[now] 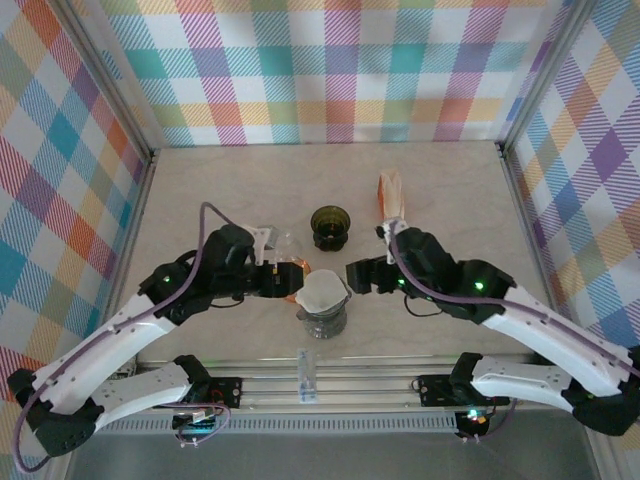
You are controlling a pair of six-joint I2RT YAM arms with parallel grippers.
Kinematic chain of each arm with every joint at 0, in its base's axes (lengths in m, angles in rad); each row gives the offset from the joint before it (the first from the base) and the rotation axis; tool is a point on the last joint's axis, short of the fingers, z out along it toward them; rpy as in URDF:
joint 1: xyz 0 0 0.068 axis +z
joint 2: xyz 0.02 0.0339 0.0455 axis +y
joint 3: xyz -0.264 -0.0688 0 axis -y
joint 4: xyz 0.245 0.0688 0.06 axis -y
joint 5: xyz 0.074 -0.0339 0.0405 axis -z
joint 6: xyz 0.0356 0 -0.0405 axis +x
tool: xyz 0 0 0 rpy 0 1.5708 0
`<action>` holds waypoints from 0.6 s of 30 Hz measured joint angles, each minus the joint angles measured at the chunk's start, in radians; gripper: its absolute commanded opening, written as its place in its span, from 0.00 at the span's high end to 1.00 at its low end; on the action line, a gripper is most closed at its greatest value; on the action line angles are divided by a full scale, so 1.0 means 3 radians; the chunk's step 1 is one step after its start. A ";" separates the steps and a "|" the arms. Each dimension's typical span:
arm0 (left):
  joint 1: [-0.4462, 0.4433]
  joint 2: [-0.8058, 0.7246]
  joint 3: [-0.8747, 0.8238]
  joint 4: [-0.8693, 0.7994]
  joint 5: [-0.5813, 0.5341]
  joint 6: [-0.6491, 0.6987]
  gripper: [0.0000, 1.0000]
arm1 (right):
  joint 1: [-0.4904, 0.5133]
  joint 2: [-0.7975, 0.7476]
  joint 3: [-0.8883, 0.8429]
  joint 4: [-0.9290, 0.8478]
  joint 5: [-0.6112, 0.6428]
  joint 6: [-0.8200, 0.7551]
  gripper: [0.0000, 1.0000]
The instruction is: Place the coffee filter in the dripper
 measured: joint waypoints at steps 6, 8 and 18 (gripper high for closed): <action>-0.0001 -0.0413 -0.0168 -0.0001 -0.0479 -0.0145 0.14 | 0.0000 -0.0343 -0.0580 0.0071 0.0095 0.0031 0.08; -0.0001 -0.0525 -0.0331 0.0042 -0.0586 -0.0217 0.13 | 0.0000 -0.0409 -0.0746 0.0061 0.0094 0.0050 0.08; 0.0057 -0.0426 -0.0692 0.0014 -0.0857 -0.0492 0.24 | 0.0000 -0.0593 -0.1303 0.0064 -0.0029 0.0332 0.12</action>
